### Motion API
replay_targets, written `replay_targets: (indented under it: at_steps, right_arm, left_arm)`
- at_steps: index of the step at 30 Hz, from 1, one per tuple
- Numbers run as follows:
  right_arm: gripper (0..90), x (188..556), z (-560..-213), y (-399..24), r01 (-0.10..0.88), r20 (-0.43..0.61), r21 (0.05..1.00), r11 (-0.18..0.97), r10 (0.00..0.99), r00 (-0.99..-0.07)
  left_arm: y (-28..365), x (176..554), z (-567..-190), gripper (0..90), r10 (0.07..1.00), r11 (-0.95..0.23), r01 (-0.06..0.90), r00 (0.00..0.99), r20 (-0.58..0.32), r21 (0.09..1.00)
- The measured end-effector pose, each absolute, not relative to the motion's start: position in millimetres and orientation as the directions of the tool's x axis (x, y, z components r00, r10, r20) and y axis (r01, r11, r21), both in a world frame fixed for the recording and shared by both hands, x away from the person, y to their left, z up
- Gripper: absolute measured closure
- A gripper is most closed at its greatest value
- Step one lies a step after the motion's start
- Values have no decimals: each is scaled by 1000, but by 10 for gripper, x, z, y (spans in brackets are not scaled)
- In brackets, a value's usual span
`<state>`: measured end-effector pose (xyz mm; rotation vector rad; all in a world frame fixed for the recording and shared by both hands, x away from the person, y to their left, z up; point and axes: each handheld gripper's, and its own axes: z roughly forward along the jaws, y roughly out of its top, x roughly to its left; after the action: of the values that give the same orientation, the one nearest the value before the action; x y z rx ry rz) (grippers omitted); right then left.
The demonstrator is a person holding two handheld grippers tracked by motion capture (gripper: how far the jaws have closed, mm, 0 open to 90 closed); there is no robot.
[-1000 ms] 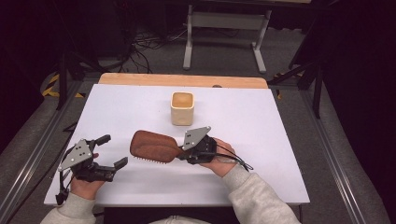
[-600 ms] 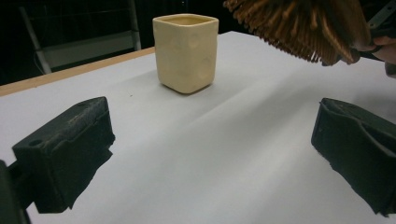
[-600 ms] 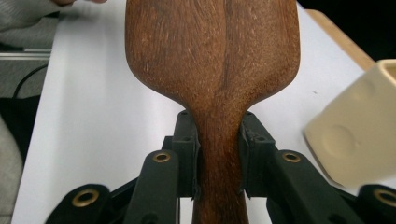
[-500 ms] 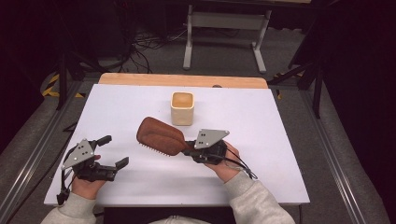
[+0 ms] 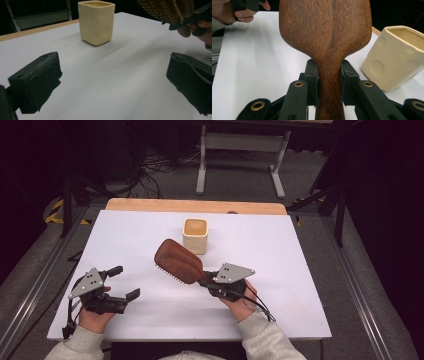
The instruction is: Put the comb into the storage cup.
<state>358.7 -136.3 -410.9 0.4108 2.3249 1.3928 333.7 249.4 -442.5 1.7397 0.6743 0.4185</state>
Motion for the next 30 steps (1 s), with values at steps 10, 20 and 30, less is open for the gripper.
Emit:
replay_targets:
  at_steps: [10, 20, 30]
  right_arm:
    - [718, 3565, -4167, -1342, 32, -204, 891, 453, 462, -863]
    - [718, 3572, -4156, -1372, 28, -206, 900, 434, 482, -851]
    - [718, 3559, -4144, -1386, 18, -214, 905, 426, 489, -846]
  left_arm:
    - [2332, 3357, -4262, 1, 614, -111, 252, 778, -133, 961]
    - [2072, 3444, -4060, 14, 575, -141, 268, 806, -142, 953]
    - [1815, 3539, -3907, 17, 521, -143, 273, 838, -162, 951]
